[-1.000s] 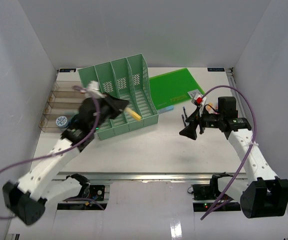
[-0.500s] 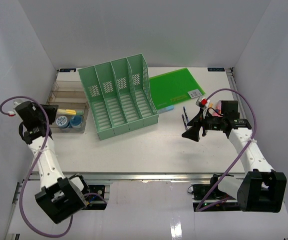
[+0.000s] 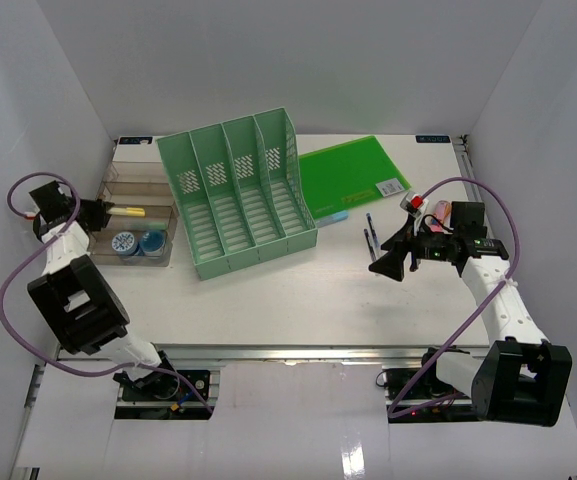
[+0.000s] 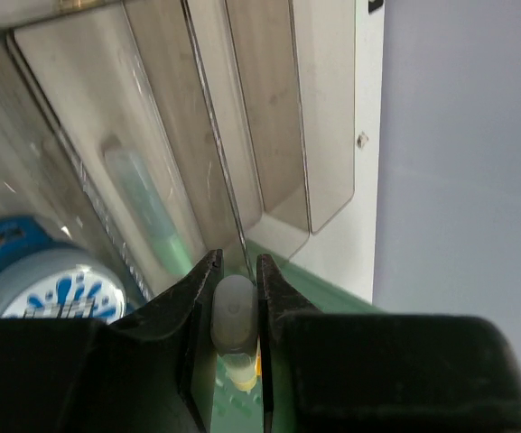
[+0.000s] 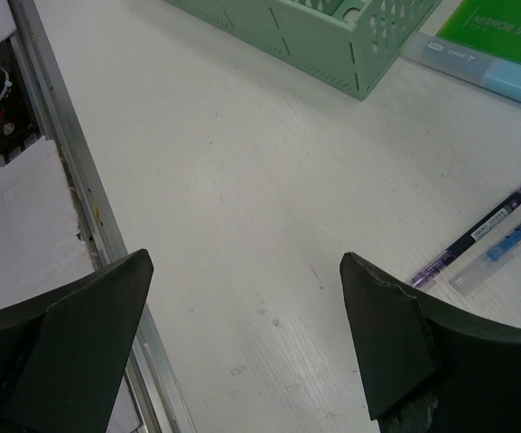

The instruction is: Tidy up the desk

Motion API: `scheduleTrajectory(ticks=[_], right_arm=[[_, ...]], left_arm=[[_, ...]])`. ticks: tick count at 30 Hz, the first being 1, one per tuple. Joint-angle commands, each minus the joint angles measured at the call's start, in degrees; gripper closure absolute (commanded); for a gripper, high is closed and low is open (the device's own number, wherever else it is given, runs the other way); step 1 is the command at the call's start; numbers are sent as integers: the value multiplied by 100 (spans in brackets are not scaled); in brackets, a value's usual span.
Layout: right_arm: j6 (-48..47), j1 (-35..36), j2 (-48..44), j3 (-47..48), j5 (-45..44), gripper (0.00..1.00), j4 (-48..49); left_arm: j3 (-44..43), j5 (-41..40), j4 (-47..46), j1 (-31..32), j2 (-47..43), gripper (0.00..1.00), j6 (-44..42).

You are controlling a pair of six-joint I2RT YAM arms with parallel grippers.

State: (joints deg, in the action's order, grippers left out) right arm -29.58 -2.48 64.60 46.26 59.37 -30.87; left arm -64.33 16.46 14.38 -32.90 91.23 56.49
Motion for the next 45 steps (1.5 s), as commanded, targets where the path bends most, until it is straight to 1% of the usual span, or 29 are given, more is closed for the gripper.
scheduleTrajectory(ticks=[1, 6, 9, 12, 13, 15, 17, 19, 23, 25, 28, 30, 32, 33, 34, 36, 39, 41, 42, 44, 45], right_arm=[[-14, -59, -5, 15, 180, 9, 82], [-21, -106, -1, 22, 163, 9, 81], [-21, -166, -9, 15, 180, 9, 81], [-21, -212, 0, 11, 201, 9, 73], [-21, -220, 3, 9, 203, 9, 73], [-21, -241, 2, 7, 197, 9, 73], [-21, -271, 9, 6, 196, 9, 73], [-14, -310, 18, 13, 166, 9, 79], [267, -378, 132, 34, -336, 7, 227], [732, -384, 250, 65, -956, 4, 518], [1723, -384, 485, 340, -2395, 0, 801], [2217, -384, 757, 693, -3206, 4, 890], [2740, -384, 944, 1004, -3923, 5, 1037], [3140, -384, 1013, 1106, -4414, 5, 1129], [3260, -369, 1175, 1268, -4573, 6, 1307], [3435, -313, 1483, 1568, -5016, 8, 1369], [3667, -208, 2325, 2375, -5347, 12, 953], [3788, -136, 3083, 3008, -5417, 20, 578], [3815, -117, 3270, 3331, -5465, 21, 445], [3860, -71, 3607, 3509, -5594, 26, 360], [3878, -53, 3762, 3536, -5684, 26, 391]], left_arm=[[-540, -237, -101, 117, 385, 96, 154], [-894, -421, 4, 404, 873, 88, 178], [-1042, -501, 27, 520, 1135, 80, 175], [-1120, -542, 68, 634, 1267, 65, 136], [-1122, -553, 76, 652, 1288, 57, 115], [-1080, -580, 97, 664, 1301, 36, 69], [-1028, -618, 118, 662, 1265, 26, 36], [-1026, -607, 142, 662, 1243, 21, -20], [-1060, -474, 153, 668, 1028, 19, -122], [-1070, -355, 140, 662, 837, 19, -218], [-946, -84, 38, 643, 304, 18, -569], [-740, -2, 30, 628, -166, 16, -922], [-412, 44, -5, 599, -692, 11, -1194], [-251, 86, 3, 583, -945, 8, -1349], [96, 140, -5, 575, -1409, 6, -1359], [604, 398, -193, 574, -2002, 4, -1348], [1531, 1116, -574, 574, -2883, 4, -1094], [2245, 1665, -772, 574, -3472, 3, -919], [2419, 1799, -834, 575, -3825, 3, -905], [2771, 2128, -865, 582, -4193, 2, -928], [2860, 2268, -860, 590, -4307, 2, -973]])
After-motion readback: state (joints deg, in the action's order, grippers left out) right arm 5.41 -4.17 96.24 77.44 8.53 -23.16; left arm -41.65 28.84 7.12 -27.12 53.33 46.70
